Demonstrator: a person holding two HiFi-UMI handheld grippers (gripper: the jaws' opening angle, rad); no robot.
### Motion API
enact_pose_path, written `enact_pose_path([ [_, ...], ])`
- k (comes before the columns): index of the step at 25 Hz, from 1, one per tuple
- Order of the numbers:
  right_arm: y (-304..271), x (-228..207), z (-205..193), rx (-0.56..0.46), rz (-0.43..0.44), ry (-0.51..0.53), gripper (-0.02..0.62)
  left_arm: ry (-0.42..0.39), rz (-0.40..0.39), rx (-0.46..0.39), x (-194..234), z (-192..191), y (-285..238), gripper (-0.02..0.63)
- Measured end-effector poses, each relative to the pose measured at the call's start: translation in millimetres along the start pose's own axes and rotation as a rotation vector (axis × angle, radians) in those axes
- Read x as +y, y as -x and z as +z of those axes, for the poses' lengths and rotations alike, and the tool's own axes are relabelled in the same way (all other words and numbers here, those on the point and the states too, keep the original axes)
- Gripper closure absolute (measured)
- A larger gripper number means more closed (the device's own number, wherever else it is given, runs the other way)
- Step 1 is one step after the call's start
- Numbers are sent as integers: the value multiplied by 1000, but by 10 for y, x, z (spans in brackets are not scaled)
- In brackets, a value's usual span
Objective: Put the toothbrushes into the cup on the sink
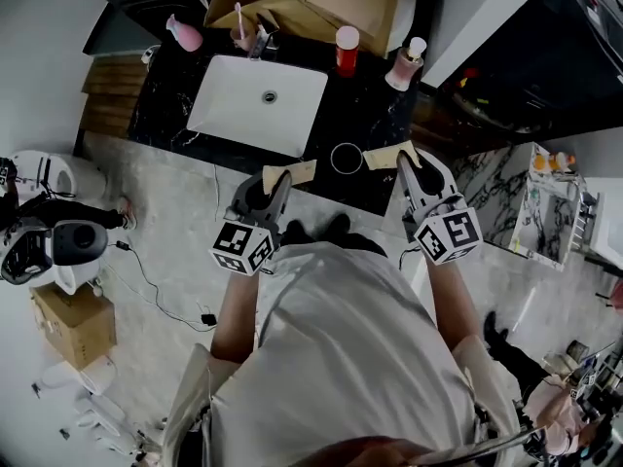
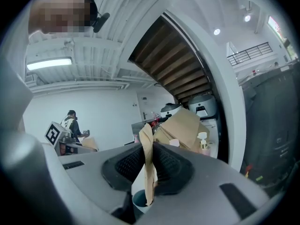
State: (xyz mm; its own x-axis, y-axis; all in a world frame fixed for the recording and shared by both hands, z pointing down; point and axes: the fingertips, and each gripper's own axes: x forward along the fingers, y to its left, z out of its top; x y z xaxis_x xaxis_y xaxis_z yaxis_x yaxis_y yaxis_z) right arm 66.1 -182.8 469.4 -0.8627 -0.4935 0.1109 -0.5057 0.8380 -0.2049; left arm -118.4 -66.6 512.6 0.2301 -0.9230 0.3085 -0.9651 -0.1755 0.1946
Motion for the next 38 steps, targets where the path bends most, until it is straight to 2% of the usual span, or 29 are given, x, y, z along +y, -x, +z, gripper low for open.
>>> enact_pose_path([
  [10,-407,211,-270,54,58,36,528,29,45,13,258,-97,143,551],
  [17,-594,173,-659,122,39,22,528,31,50,38,442,-102,171,551],
  [28,-715,127,-1236,218,3,63,526,36,29,73,496,-264,165,551],
  [38,-777,104,-1636,329,-45,48,523,15,24,82,544,-265,274,551],
])
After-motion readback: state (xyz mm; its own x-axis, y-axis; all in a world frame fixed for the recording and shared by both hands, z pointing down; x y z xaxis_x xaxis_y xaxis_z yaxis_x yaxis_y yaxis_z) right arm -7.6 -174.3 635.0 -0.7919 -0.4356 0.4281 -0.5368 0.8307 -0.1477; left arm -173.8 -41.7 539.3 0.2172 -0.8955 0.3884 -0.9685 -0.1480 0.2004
